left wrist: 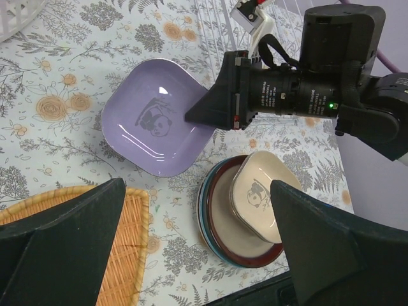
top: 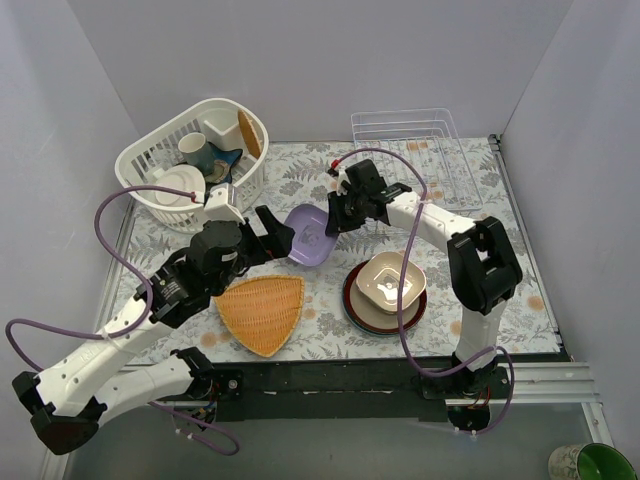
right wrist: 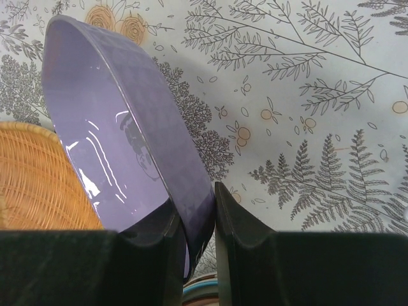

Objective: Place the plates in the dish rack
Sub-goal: Place the plate at the center of the board.

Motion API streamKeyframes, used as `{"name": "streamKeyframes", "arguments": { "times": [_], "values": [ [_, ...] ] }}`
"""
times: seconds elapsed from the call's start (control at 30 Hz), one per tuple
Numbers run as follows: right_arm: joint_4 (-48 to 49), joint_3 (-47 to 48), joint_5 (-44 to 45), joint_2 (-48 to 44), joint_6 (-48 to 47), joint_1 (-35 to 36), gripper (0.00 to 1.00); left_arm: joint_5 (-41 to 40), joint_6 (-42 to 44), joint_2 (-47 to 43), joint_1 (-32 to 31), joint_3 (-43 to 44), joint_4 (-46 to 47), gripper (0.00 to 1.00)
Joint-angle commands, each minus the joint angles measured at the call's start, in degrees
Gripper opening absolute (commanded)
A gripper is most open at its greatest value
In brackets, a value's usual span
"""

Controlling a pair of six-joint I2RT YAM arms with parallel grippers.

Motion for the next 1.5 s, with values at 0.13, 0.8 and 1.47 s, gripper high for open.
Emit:
{"name": "streamKeyframes", "arguments": {
  "times": [0.13,0.8,1.47],
  "values": [
    [3.5,4.9,-1.6,2.0,1.6,0.8,0.01,-1.9,-0.8,-1.6,0.2,0.3,-1.5,0.98],
    [2.1,4.2,-2.1,7.0,0.9,1.6,0.01,-1.0,-0.9,-1.1,0.2,0.5,-1.2,0.98],
    [1.8,3.8,-1.6,8.1,0.6,1.8,0.05,-1.2,-1.0,-1.3,0.2,0.2,-1.4,0.98]
  ]
}}
